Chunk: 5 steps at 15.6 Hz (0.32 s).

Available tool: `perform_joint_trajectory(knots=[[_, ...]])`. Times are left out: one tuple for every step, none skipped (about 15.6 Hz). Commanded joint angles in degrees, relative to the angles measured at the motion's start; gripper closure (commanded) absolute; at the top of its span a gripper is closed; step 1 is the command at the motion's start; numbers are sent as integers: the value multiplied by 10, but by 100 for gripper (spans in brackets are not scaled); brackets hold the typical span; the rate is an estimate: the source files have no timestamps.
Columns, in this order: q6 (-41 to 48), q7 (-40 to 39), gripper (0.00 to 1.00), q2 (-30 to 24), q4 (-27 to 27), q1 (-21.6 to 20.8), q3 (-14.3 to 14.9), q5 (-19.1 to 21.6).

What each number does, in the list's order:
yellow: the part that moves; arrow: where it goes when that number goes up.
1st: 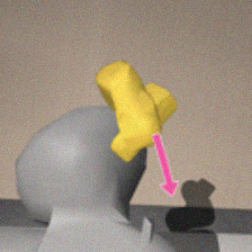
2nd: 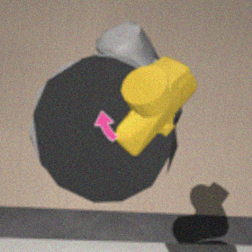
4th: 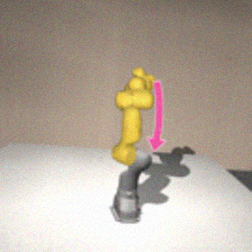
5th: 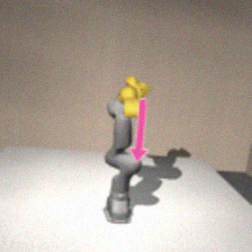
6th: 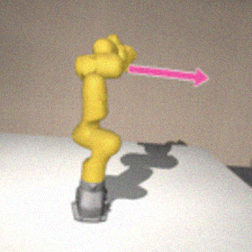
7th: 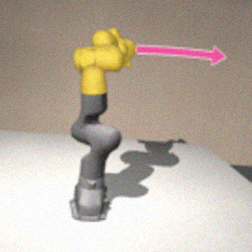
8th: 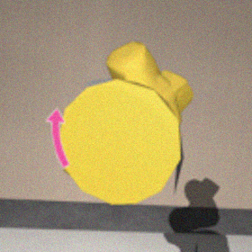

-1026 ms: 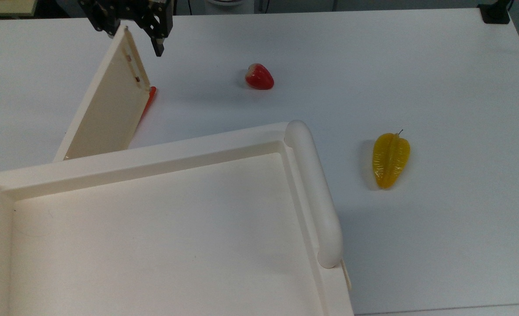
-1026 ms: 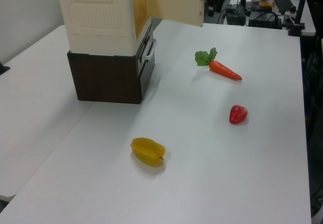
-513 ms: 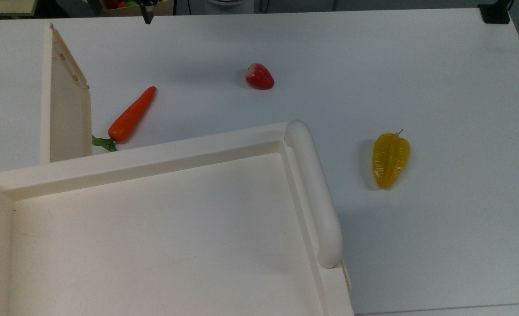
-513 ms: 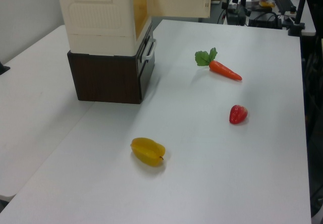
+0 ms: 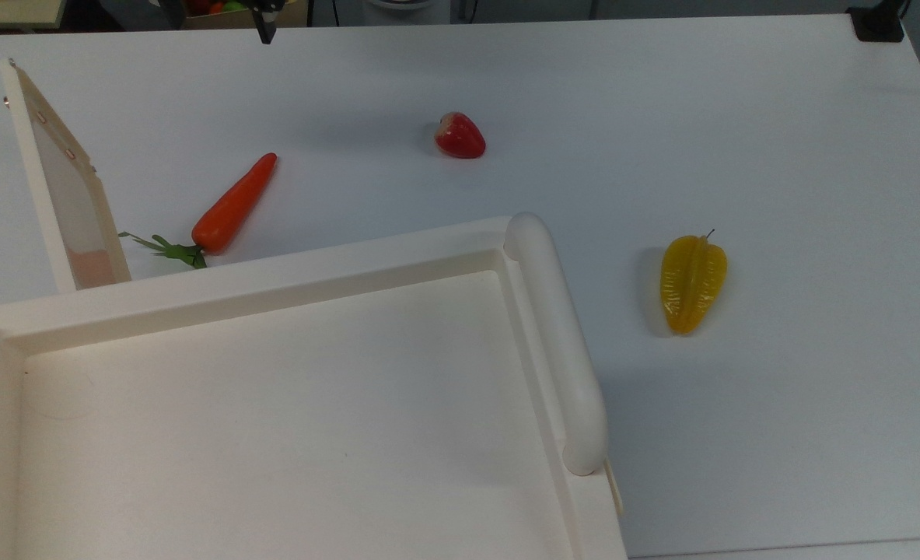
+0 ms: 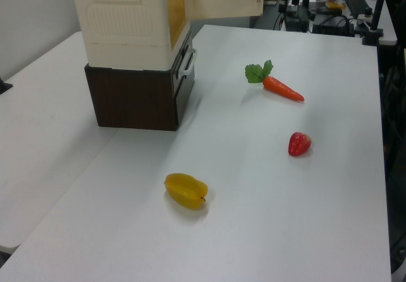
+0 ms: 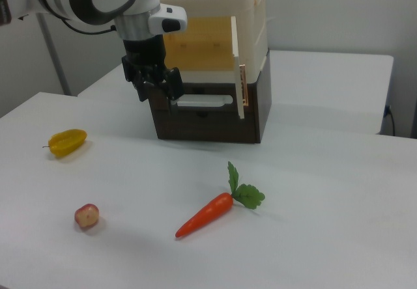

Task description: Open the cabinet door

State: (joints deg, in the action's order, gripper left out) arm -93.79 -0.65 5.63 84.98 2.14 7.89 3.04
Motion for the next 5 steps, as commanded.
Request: perform_joint_trajectory(knots=[[6, -2, 0, -15, 18, -8, 3, -12], [5, -2, 0, -15, 18, -7, 3, -12], [5, -2, 0, -14, 17, -8, 3, -12], [5, -2, 0, -13, 17, -10, 3, -12], [5, -2, 0, -12, 17, -10, 3, -12]])
